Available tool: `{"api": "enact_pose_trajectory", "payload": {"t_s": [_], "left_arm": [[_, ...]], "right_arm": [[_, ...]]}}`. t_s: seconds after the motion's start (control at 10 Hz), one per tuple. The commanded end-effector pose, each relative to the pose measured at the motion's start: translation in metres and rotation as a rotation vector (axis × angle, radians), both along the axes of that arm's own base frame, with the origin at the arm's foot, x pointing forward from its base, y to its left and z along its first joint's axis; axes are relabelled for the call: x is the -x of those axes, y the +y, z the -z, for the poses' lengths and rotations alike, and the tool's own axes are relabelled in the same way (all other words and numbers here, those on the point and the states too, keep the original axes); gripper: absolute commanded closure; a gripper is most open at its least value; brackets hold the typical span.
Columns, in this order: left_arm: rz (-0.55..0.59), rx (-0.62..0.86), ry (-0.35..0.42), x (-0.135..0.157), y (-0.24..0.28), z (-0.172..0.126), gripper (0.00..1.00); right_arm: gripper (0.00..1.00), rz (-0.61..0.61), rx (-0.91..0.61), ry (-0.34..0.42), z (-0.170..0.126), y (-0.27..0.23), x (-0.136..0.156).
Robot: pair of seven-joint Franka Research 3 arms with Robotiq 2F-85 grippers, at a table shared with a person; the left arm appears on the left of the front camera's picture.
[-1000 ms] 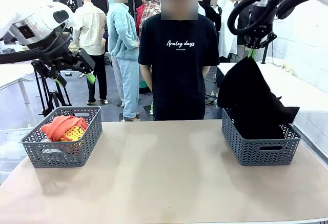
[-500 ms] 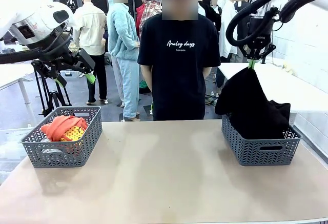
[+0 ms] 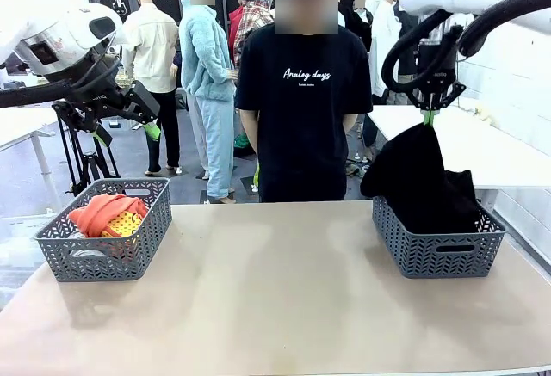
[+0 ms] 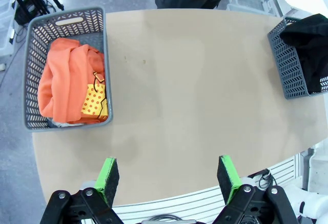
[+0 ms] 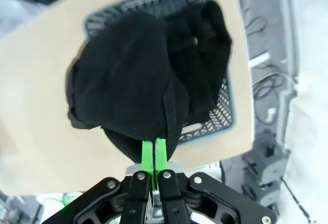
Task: Sort the tops and bottoms.
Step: Sort the clothes according to human instructions.
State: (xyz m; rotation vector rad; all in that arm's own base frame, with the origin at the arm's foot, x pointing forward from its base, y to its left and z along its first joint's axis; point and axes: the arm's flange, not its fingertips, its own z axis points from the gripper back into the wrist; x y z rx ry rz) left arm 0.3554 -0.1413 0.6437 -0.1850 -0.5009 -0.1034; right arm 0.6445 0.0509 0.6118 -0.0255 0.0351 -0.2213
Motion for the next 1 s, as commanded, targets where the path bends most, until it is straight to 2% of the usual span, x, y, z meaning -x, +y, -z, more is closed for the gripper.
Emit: {"api": "enact_pose_trajectory", "payload": {"t_s": [0.0,0.2,0.3,0.6,0.9], "left_arm": [[0.006,0.005,0.0,0.001,0.003,-0.001,0.0],[0.006,0.005,0.0,0.001,0.003,-0.001,0.0],[0.006,0.005,0.0,0.001,0.003,-0.001,0.0],[0.006,0.005,0.0,0.001,0.003,-0.001,0.0],[0.006,0.005,0.0,0.001,0.003,-0.001,0.0]], "right_arm": [[1.0,-0.141,-0.091,0.113,-0.003,-0.023,-0.03],[1.0,-0.215,-0.048,0.166,0.021,-0.025,-0.028],[1.0,-0.22,-0.077,0.2,0.038,-0.031,-0.026],[1.0,-0.195,-0.07,0.284,0.088,-0.038,-0.016],[1.0,-0.173,-0.064,0.306,0.118,-0.041,-0.005]]}}
